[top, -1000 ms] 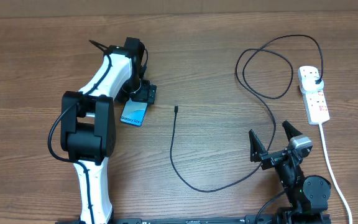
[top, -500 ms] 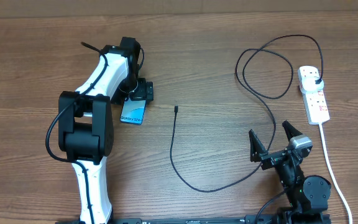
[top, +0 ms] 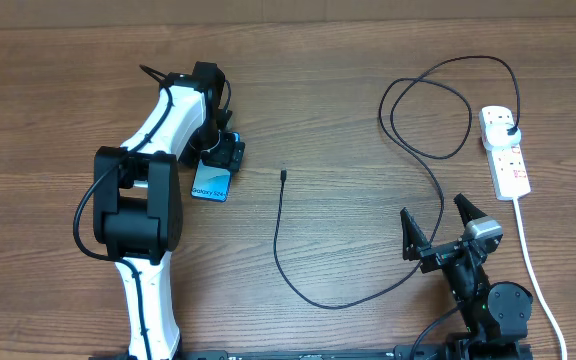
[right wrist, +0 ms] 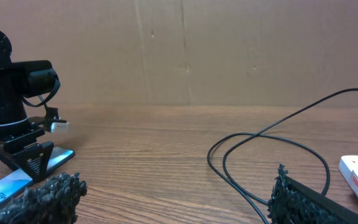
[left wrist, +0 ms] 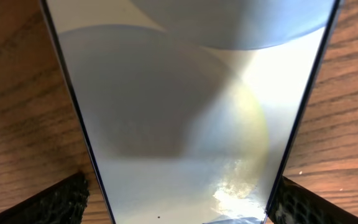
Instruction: Plug charger to phone and switch on socket
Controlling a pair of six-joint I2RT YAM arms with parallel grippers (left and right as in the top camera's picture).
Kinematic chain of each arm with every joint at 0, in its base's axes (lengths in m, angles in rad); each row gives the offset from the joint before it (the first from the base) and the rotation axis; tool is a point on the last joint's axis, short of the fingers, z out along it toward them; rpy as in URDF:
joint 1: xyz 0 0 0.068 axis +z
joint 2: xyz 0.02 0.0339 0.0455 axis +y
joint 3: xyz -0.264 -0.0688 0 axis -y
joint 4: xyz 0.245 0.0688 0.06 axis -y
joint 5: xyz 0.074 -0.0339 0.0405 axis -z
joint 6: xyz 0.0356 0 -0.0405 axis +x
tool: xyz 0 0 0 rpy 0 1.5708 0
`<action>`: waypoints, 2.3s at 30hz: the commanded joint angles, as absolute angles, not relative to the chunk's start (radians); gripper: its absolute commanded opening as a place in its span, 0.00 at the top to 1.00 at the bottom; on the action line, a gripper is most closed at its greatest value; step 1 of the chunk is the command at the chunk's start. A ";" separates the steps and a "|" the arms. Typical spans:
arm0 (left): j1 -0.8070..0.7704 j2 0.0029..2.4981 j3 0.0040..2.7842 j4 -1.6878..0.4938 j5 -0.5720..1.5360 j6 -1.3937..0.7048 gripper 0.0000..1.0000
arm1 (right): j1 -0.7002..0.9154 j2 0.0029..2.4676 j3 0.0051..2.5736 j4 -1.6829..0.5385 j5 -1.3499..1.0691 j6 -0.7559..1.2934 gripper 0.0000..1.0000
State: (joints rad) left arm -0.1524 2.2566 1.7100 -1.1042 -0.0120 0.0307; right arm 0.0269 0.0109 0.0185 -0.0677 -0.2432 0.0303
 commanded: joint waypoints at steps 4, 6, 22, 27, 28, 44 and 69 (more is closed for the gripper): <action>-0.140 2.362 1.656 -1.057 0.078 0.123 0.06 | 0.032 0.003 0.008 -0.061 -0.232 0.038 0.00; -0.140 2.362 1.656 -1.052 0.079 0.117 0.06 | 0.032 0.003 0.008 -0.061 -0.232 0.038 0.00; -0.152 2.362 1.656 -1.035 0.080 0.018 0.16 | 0.032 0.003 0.008 -0.061 -0.232 0.038 0.00; -0.154 2.362 1.656 -1.035 0.079 0.002 0.17 | 0.032 0.003 0.008 -0.061 -0.232 0.038 0.00; -0.154 2.362 1.656 -1.035 0.079 -0.004 0.17 | 0.032 0.003 0.008 -0.061 -0.232 0.038 0.00; -0.154 2.362 1.720 -1.116 0.075 -0.035 0.19 | 0.032 0.003 0.008 -0.061 -0.232 0.038 0.00; -0.155 2.362 2.019 -1.346 0.076 -0.054 0.29 | 0.032 0.003 0.008 -0.061 -0.232 0.038 0.00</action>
